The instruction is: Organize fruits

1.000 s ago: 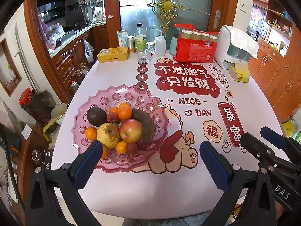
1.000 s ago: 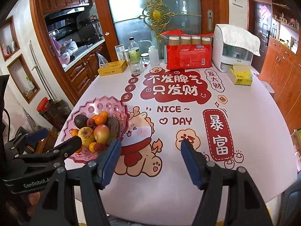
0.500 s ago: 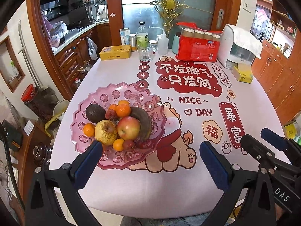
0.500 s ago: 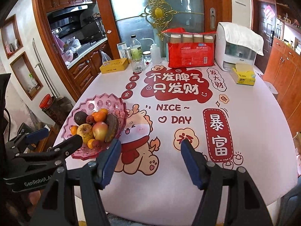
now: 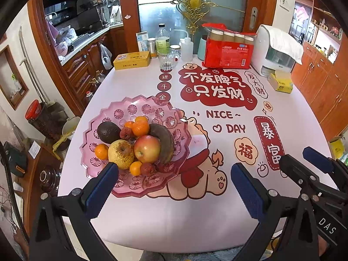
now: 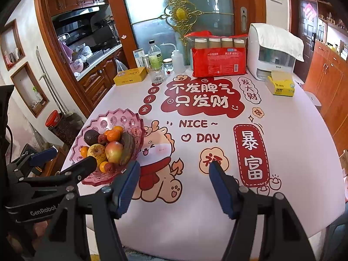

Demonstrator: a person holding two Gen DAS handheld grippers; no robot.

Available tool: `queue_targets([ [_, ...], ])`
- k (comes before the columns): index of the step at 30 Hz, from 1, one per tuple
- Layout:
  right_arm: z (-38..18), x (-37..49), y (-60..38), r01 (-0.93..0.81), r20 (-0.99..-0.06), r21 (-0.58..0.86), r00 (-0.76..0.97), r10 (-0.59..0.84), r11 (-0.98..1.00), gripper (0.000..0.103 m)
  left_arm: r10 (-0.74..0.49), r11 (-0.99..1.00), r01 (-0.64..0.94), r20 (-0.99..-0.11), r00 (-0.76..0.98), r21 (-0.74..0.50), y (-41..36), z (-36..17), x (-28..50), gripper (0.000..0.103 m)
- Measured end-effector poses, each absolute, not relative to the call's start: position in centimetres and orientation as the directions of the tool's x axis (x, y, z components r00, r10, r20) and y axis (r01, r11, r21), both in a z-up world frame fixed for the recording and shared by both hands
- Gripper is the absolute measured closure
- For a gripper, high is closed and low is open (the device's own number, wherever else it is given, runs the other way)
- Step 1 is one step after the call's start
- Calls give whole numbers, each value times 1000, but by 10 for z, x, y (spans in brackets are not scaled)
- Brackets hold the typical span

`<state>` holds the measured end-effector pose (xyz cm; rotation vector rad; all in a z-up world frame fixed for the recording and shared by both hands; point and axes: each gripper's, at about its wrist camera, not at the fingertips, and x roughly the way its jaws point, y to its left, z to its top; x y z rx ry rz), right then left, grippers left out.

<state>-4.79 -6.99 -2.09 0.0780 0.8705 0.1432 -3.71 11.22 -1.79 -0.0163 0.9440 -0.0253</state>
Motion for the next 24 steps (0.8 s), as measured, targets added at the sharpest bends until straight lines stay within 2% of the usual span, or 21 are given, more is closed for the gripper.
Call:
queue_targets([
  [24,-24,-45,-78,-86,-757,131,634,156,988,37,-25,1000,18,-814,580,-18,107,-19,-35,1],
])
